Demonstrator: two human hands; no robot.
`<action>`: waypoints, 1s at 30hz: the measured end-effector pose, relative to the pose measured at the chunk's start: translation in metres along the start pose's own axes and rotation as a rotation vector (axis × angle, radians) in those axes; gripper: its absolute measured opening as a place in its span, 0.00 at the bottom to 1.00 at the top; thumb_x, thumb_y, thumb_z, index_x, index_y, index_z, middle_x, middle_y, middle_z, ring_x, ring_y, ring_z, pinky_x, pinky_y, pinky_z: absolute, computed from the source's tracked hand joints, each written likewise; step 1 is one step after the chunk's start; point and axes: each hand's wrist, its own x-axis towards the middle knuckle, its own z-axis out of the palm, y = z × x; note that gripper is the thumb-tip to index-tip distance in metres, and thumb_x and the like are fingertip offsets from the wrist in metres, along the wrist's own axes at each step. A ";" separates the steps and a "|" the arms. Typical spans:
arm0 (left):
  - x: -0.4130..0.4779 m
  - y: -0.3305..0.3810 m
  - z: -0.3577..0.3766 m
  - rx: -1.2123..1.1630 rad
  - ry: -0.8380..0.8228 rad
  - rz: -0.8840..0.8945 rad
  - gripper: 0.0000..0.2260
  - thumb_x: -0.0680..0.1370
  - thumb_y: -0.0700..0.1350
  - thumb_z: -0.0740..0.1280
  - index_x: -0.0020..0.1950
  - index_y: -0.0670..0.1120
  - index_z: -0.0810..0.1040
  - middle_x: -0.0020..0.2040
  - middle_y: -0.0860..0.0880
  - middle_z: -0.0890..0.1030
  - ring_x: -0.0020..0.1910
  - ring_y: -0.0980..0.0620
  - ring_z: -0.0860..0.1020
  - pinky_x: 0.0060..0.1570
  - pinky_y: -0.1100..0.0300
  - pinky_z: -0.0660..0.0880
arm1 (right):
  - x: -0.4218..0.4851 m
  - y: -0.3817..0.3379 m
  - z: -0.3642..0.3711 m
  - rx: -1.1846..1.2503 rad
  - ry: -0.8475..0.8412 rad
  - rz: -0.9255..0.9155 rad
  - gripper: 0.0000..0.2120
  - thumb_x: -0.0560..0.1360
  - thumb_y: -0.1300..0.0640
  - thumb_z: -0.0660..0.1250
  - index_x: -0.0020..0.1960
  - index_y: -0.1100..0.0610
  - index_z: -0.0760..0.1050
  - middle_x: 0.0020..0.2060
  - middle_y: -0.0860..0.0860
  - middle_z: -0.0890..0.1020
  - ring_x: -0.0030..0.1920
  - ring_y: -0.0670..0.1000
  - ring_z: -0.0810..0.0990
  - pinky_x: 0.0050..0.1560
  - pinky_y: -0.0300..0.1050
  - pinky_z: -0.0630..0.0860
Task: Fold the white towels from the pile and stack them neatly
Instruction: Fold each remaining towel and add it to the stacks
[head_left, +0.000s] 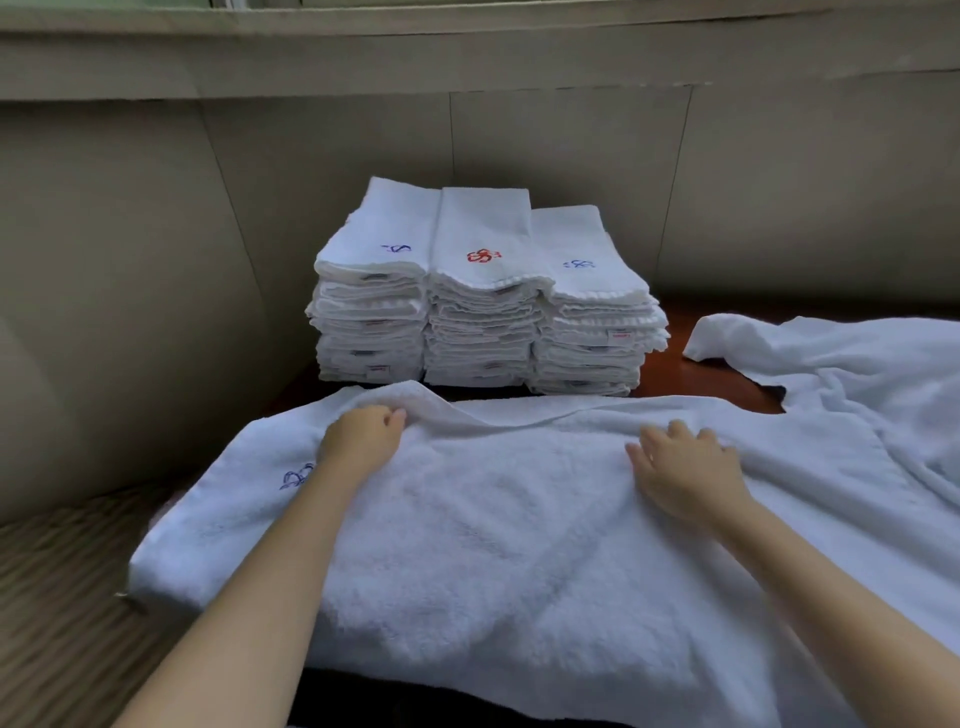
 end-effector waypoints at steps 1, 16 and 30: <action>0.001 -0.008 -0.003 -0.088 0.056 -0.036 0.16 0.83 0.48 0.53 0.44 0.44 0.76 0.46 0.42 0.78 0.49 0.41 0.74 0.42 0.55 0.69 | 0.008 -0.014 -0.004 -0.026 0.022 -0.007 0.18 0.80 0.45 0.51 0.58 0.53 0.73 0.58 0.55 0.75 0.59 0.60 0.72 0.55 0.50 0.67; 0.001 -0.081 -0.006 0.182 0.044 -0.377 0.23 0.82 0.56 0.46 0.76 0.52 0.57 0.74 0.46 0.61 0.71 0.43 0.59 0.69 0.47 0.56 | 0.066 -0.128 0.035 0.211 0.294 -0.355 0.14 0.79 0.56 0.58 0.60 0.53 0.78 0.51 0.56 0.78 0.50 0.59 0.72 0.47 0.48 0.67; -0.006 -0.013 -0.007 0.237 0.150 0.407 0.24 0.73 0.33 0.64 0.63 0.57 0.72 0.73 0.47 0.55 0.66 0.46 0.62 0.56 0.56 0.66 | 0.045 -0.144 0.014 0.135 0.871 -0.924 0.10 0.73 0.63 0.64 0.49 0.59 0.83 0.31 0.53 0.76 0.29 0.55 0.74 0.34 0.44 0.71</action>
